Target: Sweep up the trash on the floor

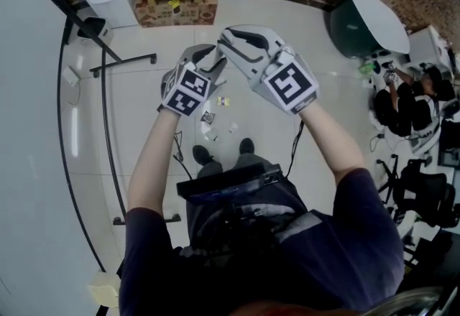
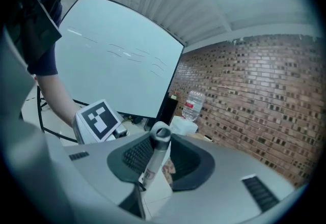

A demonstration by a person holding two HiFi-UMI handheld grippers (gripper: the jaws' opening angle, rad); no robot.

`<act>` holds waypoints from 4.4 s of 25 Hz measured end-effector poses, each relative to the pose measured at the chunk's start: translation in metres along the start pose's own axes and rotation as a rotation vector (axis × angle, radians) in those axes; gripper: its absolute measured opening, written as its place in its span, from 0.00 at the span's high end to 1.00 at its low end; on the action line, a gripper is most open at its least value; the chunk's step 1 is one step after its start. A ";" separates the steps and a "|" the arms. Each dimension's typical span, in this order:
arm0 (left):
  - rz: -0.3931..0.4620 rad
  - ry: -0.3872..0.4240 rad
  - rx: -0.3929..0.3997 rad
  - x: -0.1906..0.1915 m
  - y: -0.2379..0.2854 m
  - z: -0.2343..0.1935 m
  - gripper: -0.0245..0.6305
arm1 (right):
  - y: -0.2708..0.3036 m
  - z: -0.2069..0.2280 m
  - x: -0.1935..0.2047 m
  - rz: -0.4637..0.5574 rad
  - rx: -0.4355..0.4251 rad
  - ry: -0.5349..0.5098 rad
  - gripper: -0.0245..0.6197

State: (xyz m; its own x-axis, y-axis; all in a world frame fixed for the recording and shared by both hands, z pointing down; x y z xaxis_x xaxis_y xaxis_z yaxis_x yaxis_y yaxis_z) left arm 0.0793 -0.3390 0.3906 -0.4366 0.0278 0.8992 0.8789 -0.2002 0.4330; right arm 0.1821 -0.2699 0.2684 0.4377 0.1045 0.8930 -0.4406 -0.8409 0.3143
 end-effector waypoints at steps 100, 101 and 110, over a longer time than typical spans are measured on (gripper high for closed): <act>-0.451 0.072 0.784 0.115 0.161 0.140 0.78 | -0.110 -0.115 0.200 -0.238 0.293 0.595 0.80; -0.458 0.081 0.787 0.114 0.159 0.141 0.78 | -0.111 -0.116 0.199 -0.235 0.289 0.598 0.80; -0.480 0.132 0.786 0.113 0.133 0.148 0.78 | -0.111 -0.130 0.184 -0.227 0.233 0.574 0.80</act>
State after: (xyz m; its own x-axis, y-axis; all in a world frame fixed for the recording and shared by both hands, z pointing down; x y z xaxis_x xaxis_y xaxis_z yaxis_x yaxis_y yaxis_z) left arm 0.1751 -0.2174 0.5587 -0.7633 -0.1855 0.6189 0.4549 0.5260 0.7186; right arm 0.2094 -0.0886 0.4397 -0.0162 0.5048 0.8631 -0.1768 -0.8510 0.4944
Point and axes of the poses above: the fingertips, and each gripper's own axes: y forward along the fingers, z to its right, x out of its underside, the point moved 10 cm from there along -y, backward along the fingers
